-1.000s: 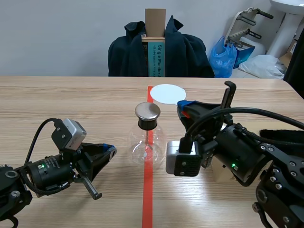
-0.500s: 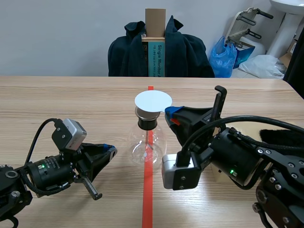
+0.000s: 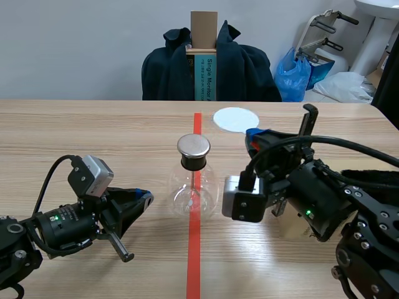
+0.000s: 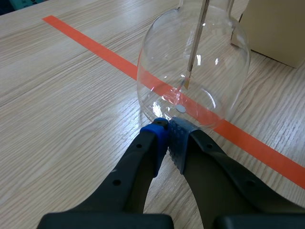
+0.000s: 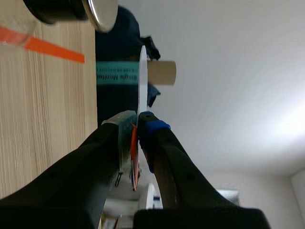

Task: Do the electroscope experiment.
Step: 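Move the plate toward and away from the electroscope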

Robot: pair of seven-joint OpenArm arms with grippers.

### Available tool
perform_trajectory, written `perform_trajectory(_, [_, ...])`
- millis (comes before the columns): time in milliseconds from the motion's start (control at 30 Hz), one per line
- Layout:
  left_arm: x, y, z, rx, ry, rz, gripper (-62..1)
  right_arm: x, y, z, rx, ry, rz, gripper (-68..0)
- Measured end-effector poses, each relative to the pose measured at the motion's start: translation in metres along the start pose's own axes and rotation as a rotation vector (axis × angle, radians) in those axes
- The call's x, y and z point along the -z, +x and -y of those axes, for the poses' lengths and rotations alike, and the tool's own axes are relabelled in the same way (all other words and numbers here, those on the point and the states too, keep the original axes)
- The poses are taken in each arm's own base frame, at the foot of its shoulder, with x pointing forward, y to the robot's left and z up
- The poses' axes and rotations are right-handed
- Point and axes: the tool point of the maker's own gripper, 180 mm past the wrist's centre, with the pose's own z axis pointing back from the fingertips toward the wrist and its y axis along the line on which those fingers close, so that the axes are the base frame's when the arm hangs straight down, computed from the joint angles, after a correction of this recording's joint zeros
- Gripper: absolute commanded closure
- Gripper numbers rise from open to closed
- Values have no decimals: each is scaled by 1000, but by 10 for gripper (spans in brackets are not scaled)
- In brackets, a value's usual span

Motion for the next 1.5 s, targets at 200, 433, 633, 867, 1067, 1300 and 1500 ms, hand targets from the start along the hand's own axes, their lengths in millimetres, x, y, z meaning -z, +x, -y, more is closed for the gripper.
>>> perform_trajectory(200, [3, 1, 3, -7, -2, 4, -32, 0, -9, 0, 0, 0, -50, -8])
perform_trajectory(433, [3, 1, 3, -8, -2, 6, -32, 0, -9, 0, 0, 0, -48, -8])
perform_trajectory(633, [3, 1, 3, -8, -2, 6, -32, 0, 11, 0, 0, 0, 59, -8])
perform_trajectory(867, [3, 1, 3, -8, -2, 6, -32, -2, 32, 0, 1, 1, 173, -8])
perform_trajectory(1067, [3, 1, 3, -8, -2, 6, -32, -3, 48, -2, 10, 3, 230, -8])
perform_trajectory(1300, [3, 1, 3, -8, -2, 6, -32, -4, 55, -2, 11, 3, 271, -8])
perform_trajectory(1500, [3, 1, 3, -8, -2, 6, -32, -5, 57, -2, 10, 3, 278, -8])
